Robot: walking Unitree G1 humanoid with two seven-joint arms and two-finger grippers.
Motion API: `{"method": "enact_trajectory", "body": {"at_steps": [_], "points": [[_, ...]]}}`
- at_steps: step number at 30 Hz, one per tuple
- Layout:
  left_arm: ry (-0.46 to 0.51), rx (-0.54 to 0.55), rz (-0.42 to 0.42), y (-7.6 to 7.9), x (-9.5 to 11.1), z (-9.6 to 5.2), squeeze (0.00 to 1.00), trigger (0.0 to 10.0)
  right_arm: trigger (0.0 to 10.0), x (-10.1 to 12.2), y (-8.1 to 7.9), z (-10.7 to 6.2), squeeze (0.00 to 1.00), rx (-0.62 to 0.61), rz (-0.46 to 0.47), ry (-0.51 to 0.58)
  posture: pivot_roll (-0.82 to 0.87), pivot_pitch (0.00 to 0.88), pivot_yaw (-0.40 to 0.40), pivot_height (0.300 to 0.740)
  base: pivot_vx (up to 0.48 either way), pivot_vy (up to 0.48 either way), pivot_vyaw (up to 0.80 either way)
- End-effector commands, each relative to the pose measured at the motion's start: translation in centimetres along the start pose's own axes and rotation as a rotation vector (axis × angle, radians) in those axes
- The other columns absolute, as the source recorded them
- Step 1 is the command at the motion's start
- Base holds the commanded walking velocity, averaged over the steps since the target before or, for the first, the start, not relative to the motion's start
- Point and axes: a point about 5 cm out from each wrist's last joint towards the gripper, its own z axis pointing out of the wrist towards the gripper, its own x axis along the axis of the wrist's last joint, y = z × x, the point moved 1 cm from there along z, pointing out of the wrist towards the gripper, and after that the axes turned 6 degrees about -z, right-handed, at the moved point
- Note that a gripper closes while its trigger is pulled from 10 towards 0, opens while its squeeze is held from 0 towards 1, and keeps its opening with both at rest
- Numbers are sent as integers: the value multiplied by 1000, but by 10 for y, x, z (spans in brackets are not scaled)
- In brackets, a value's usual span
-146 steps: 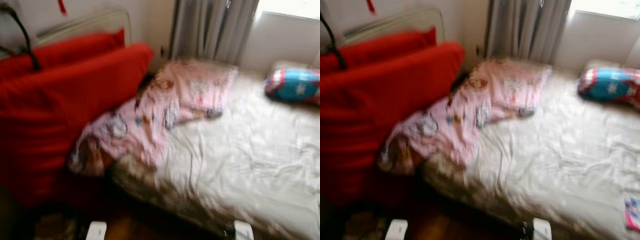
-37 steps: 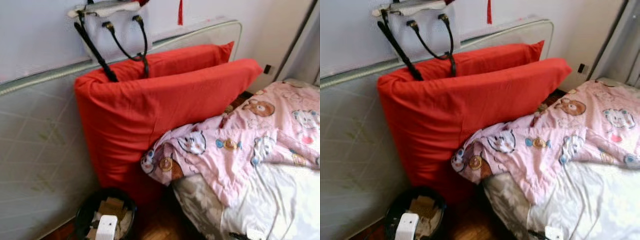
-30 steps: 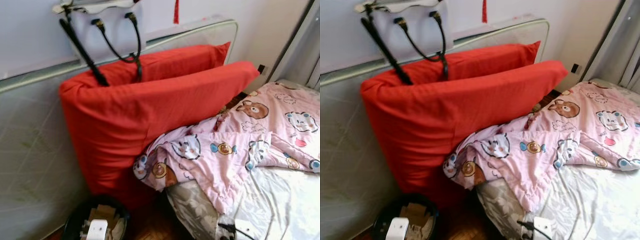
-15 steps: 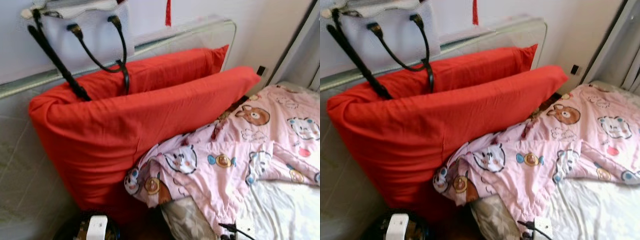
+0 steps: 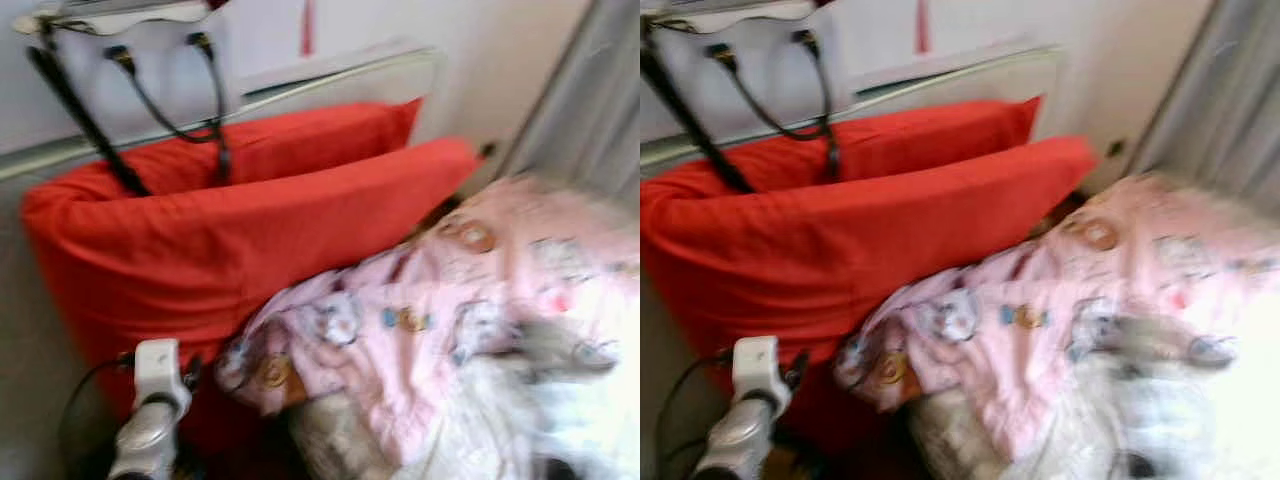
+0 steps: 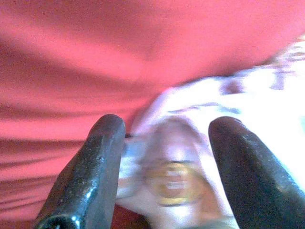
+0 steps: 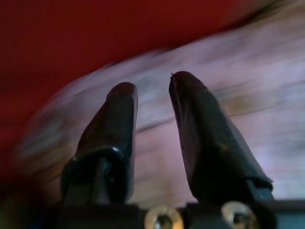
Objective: Clean up the room
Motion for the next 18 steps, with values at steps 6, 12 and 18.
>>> {"method": "enact_trajectory", "body": {"at_steps": [6,12,18], "points": [[70,117,-2,-41,1,-20,0,10000,10000,5,64,-22,0,-199,31,56,-12,0,-40,740,0,0,0],[96,120,1,-40,2,-23,0,10000,10000,-3,69,-31,0,-261,-14,44,-7,0,-42,740,0,0,0],[98,63,34,-34,0,-26,0,10000,10000,8,82,-36,0,-362,-32,122,-6,0,-54,740,0,0,0]]}}
